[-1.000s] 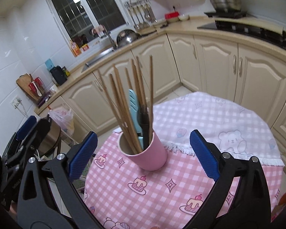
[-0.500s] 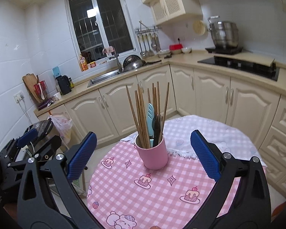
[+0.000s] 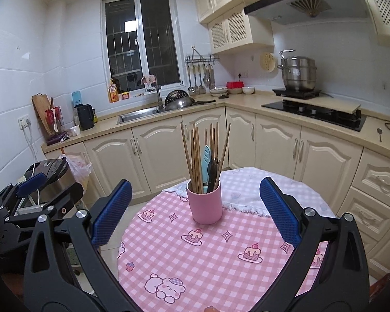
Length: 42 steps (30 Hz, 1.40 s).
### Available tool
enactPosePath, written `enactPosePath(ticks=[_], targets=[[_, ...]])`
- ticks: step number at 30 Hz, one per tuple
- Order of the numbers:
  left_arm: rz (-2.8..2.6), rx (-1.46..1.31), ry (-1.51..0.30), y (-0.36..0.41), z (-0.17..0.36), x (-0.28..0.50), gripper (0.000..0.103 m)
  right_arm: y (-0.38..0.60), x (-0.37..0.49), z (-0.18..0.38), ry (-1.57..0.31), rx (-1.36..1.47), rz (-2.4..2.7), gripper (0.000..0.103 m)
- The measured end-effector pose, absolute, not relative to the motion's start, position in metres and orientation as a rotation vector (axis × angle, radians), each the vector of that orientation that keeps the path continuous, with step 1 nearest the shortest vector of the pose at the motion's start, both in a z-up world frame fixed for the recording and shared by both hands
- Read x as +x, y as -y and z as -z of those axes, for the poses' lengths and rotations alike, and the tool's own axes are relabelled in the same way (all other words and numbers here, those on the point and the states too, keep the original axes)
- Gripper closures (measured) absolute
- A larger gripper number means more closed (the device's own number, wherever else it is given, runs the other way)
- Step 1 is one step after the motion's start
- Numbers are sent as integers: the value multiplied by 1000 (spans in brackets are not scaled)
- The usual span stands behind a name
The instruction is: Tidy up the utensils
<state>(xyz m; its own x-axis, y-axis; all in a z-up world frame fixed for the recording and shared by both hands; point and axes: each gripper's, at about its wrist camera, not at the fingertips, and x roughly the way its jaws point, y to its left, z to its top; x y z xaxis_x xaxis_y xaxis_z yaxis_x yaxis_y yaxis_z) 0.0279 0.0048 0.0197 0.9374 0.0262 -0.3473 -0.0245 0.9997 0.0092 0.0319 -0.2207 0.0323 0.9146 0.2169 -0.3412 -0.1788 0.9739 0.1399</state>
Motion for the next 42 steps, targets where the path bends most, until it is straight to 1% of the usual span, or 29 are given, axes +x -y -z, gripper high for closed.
enactPosePath(ticks=[11, 42], targets=[[-39, -9, -332, -10, -22, 12, 7, 215, 7, -40, -305, 88, -181, 6], [-40, -51, -333, -18, -22, 2, 7, 213, -1, -38, -305, 69, -157, 6]])
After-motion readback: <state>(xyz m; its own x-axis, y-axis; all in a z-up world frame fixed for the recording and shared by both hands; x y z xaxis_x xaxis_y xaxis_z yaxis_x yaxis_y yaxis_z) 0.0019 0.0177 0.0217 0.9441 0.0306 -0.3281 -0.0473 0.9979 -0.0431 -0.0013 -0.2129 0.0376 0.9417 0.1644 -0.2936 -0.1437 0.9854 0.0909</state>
